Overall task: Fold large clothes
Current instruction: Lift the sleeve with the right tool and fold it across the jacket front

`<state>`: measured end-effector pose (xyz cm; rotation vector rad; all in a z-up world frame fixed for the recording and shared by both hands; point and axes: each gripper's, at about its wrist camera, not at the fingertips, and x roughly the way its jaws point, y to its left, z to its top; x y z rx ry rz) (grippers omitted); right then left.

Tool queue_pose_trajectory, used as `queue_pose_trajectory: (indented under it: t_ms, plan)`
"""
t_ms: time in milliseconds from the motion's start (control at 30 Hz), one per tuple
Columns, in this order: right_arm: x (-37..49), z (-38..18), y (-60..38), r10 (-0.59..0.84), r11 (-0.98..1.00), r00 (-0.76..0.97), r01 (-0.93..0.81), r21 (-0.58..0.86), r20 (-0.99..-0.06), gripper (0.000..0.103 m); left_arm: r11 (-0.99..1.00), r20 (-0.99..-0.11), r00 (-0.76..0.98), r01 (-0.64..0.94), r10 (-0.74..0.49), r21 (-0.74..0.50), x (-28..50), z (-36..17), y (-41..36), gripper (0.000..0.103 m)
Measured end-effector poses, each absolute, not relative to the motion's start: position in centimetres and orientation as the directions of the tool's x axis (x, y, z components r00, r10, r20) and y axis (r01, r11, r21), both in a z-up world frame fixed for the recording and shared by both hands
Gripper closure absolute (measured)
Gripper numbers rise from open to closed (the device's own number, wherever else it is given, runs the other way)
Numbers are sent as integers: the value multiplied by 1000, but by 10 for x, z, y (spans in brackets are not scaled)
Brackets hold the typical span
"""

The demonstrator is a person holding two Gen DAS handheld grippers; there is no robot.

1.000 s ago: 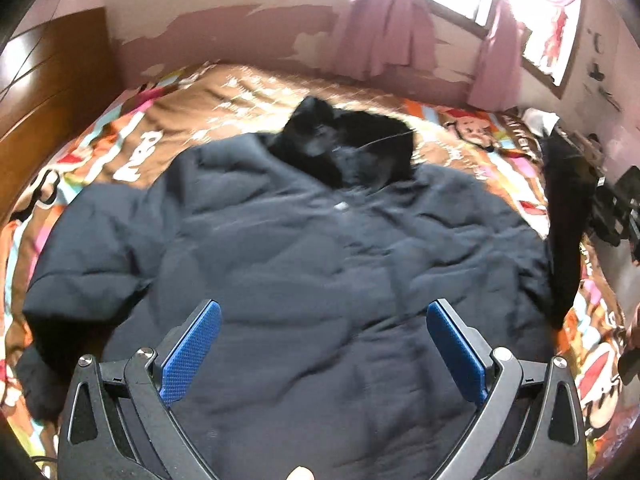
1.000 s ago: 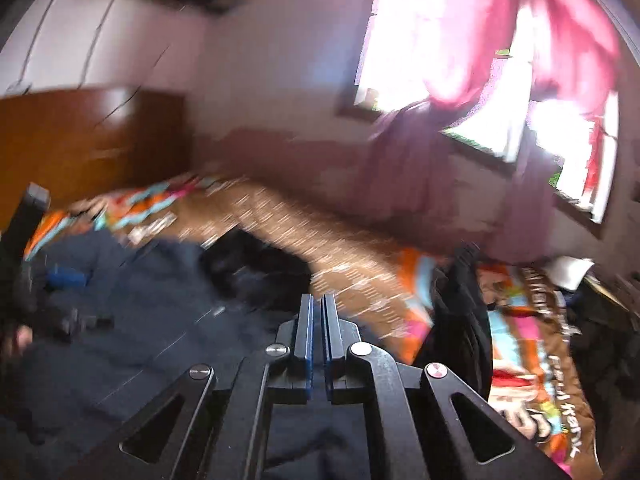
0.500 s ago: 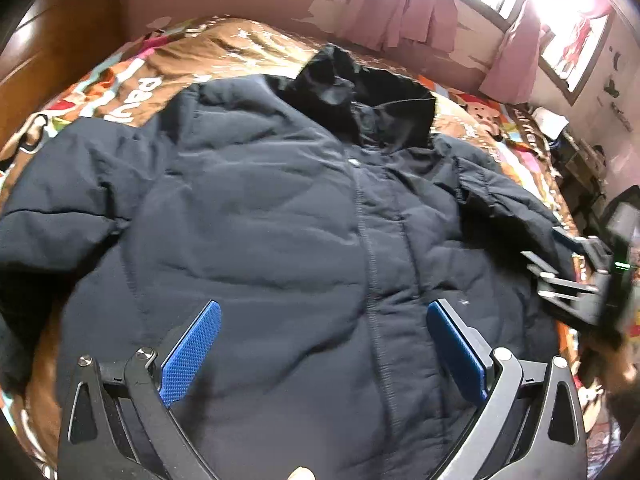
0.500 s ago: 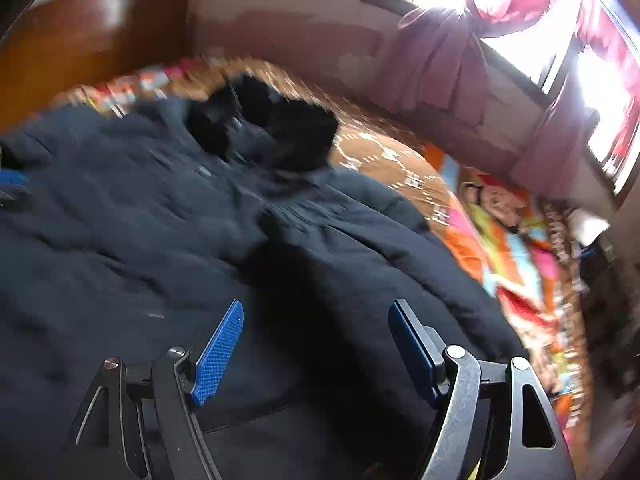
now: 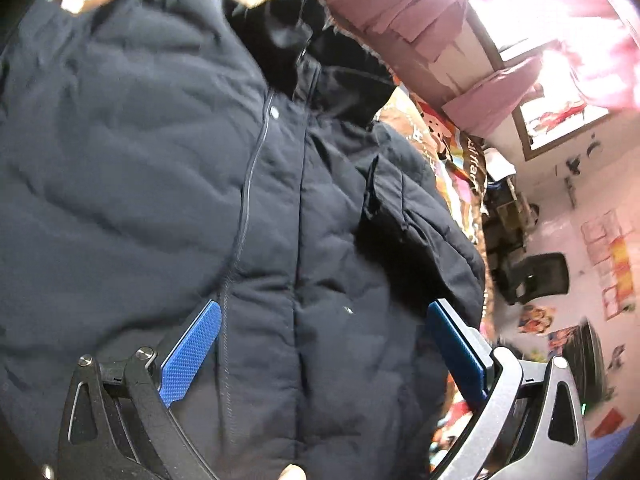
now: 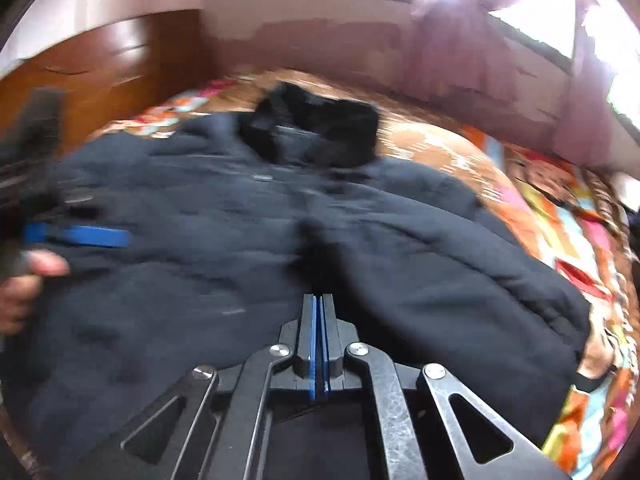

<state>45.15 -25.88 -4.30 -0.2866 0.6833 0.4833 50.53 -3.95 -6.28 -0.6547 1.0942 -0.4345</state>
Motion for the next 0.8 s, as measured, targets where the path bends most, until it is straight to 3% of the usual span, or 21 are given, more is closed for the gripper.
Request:
queue_pose_trajectory:
  t_ms: [100,200,267,333,433,467,500,533,567,800]
  plan:
    - [424,-45,-236,304,777,695,-576,-252,-651,101,745,-687,396,-10,-609,-667,505,-66,-41,2]
    - [426,-50,-229,150,763,797,-470,-444,-586,93,764,-701,400,-3,-591,-646,505,-65,-42,2]
    - [446,-58,-235,74,777,798,-422,-467,-599,53,765,-703,399,-5,-589,-644,507,-65,-42,2]
    - [467,-67,-244,42,806,779,-396,-439,-625,47,765,-705,398,-10,-587,-644,507,-70,-44,2]
    - [492,-83,-253,-45,814,773,-339,-473,-633,47,755,-699,396,-22,-595,-655,511,-75,-45,2]
    - [496,-86,-256,-59,816,773,-327,-477,-632,51,748,-694,395,-25,-602,-663,512,-76,-46,2]
    - [500,-86,-258,-64,824,772,-316,-469,-633,61,739,-687,395,-28,-610,-673,512,-77,-45,2]
    - [503,-84,-260,-44,843,764,-317,-434,-643,86,725,-675,394,-31,-624,-688,513,-77,-45,2]
    - [504,-82,-263,-13,865,754,-322,-386,-657,92,710,-662,393,-32,-638,-703,513,-77,-44,2]
    - [461,-53,-262,289,884,672,-461,-80,-681,99,598,-577,351,-58,-737,-799,519,-84,-48,2]
